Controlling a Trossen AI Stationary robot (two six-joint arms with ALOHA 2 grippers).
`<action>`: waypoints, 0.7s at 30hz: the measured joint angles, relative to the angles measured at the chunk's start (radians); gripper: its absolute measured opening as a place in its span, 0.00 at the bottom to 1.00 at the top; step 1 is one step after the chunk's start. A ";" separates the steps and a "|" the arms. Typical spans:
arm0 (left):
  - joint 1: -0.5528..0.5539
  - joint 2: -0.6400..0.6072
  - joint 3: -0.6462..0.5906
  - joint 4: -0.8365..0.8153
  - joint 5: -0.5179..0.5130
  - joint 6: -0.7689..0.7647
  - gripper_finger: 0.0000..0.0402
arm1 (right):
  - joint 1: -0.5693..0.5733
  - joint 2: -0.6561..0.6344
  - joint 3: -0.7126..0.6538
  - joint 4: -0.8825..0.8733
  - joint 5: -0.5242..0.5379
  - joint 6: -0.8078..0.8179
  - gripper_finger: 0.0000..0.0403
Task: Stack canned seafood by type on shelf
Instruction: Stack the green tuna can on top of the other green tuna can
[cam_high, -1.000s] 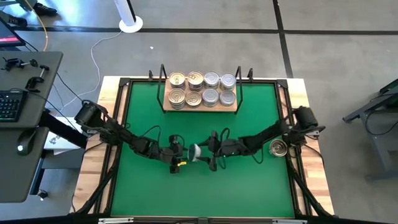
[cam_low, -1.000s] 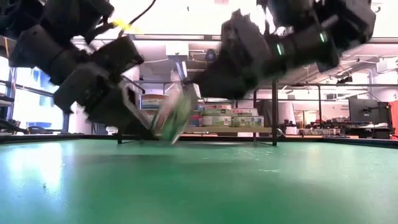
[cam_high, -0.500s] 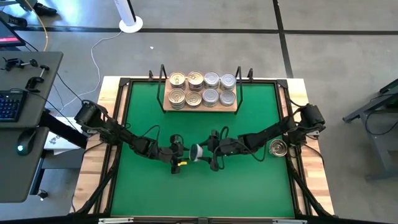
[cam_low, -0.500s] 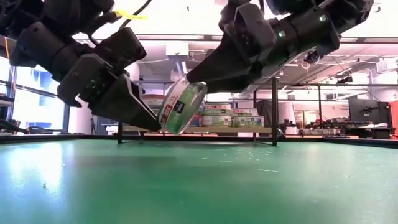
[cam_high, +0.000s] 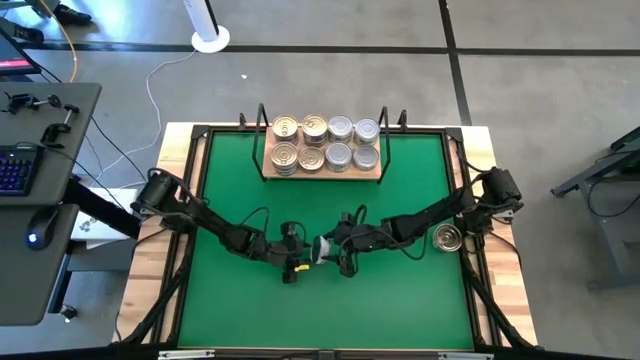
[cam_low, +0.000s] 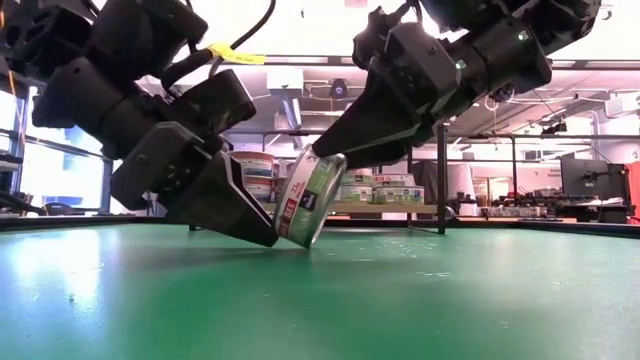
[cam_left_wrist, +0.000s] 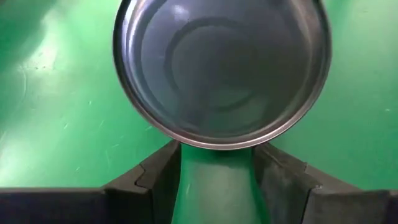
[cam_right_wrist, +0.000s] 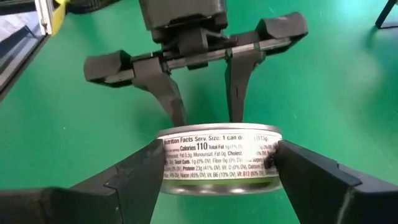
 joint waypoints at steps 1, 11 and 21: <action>0.000 0.001 0.002 -0.009 0.002 0.001 0.45 | 0.000 0.000 0.000 -0.001 0.001 0.000 0.72; 0.000 -0.004 0.006 -0.071 0.068 -0.035 0.60 | -0.001 0.000 0.008 -0.012 -0.001 0.008 0.72; -0.044 -0.080 -0.022 -0.235 0.014 -0.120 0.65 | -0.001 0.001 0.093 -0.137 0.002 -0.023 0.72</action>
